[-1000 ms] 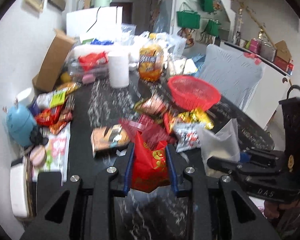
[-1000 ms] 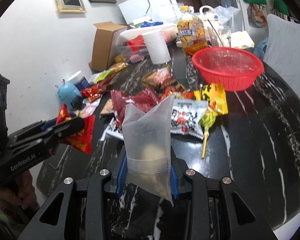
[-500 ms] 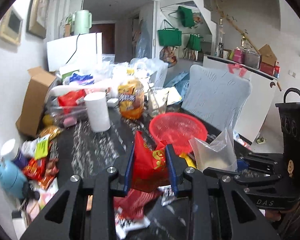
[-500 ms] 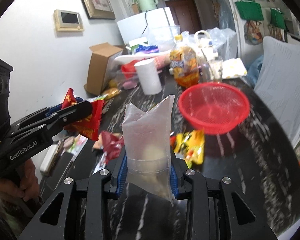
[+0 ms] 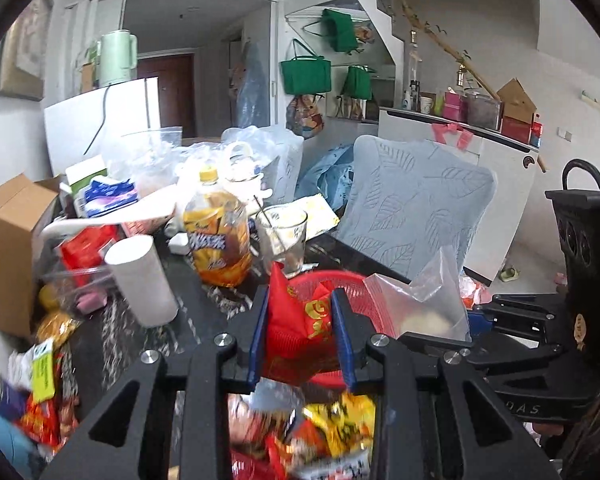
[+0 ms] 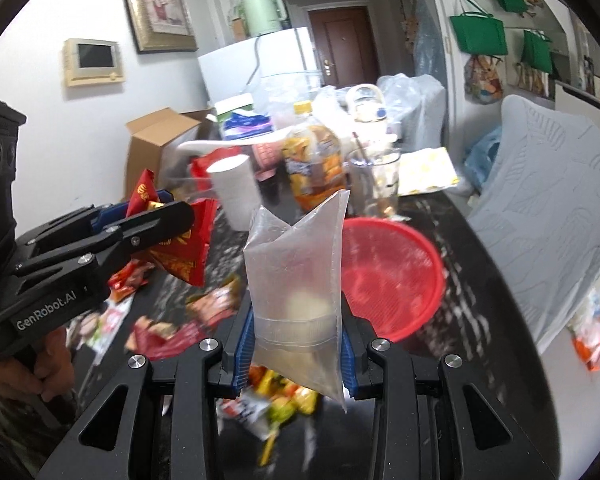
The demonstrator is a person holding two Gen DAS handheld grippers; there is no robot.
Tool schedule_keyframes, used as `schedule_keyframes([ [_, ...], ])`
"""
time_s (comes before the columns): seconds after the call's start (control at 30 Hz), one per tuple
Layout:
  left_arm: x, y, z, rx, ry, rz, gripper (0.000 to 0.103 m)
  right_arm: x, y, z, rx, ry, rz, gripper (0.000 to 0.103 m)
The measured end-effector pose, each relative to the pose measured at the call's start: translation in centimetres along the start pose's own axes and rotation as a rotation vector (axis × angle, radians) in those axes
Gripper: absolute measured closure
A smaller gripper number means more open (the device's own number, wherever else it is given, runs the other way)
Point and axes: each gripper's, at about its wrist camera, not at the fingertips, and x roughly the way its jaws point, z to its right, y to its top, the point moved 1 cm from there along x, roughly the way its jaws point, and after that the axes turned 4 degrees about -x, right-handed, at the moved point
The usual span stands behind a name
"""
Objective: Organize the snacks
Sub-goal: 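Carry the clear bag and red packet over the red basket with both grippers, then open both grippers to drop the clear bag and red packet into the basket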
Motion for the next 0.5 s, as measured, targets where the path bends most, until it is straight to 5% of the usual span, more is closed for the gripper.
schedule_keyframes([
  [0.5, 10.3, 2.9, 0.5, 0.077, 0.004, -0.121, 0.074, 5.3, 4.4, 5.4, -0.033, -0.118, -0.054, 0.068],
])
